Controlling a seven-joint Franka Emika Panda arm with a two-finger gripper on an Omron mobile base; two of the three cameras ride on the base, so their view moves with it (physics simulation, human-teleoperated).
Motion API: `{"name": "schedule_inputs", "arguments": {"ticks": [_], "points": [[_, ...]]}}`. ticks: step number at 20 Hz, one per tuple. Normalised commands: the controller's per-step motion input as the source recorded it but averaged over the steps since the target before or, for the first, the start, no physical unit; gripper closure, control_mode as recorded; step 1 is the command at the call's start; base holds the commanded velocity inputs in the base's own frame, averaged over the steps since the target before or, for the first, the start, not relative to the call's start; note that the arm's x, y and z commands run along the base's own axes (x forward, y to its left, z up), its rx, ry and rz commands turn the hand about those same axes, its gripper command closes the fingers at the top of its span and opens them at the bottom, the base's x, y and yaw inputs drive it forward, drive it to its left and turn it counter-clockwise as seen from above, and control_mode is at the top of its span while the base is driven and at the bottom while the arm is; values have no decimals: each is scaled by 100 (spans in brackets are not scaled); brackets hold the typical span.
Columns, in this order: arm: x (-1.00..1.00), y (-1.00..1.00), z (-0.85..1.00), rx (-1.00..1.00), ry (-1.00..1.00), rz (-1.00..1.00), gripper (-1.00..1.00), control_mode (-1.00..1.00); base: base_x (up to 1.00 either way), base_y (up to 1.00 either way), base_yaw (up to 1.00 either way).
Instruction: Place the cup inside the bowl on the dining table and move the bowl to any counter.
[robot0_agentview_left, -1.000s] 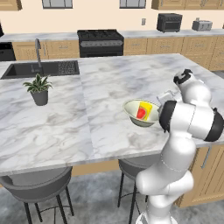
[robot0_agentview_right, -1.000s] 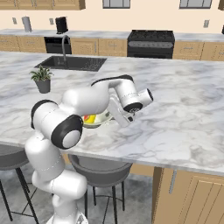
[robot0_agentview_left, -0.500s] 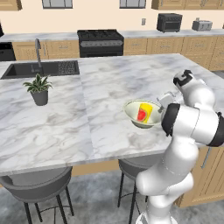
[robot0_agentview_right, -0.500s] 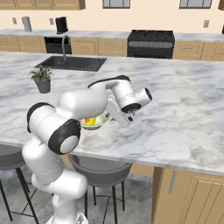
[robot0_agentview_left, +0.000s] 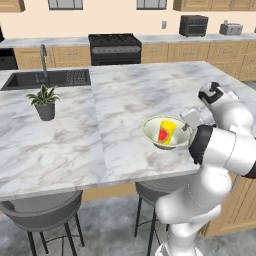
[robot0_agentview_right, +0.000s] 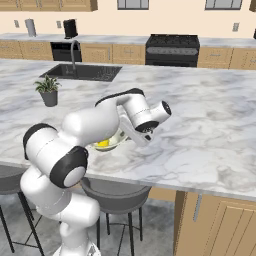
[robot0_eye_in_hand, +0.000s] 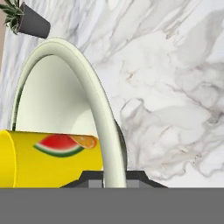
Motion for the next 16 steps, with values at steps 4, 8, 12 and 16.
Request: {"name": "schedule_inputs", "arguments": {"ticks": [4,8,12,16], "points": [[-32,0,3,0,0,-5,100,-100,0,0,0],[-15,0,0,0,0,-3,100,-100,0,0,0],[0,0,0,0,0,0,100,-100,0,0,0],[0,0,0,0,0,0,100,-100,0,0,0]]}}
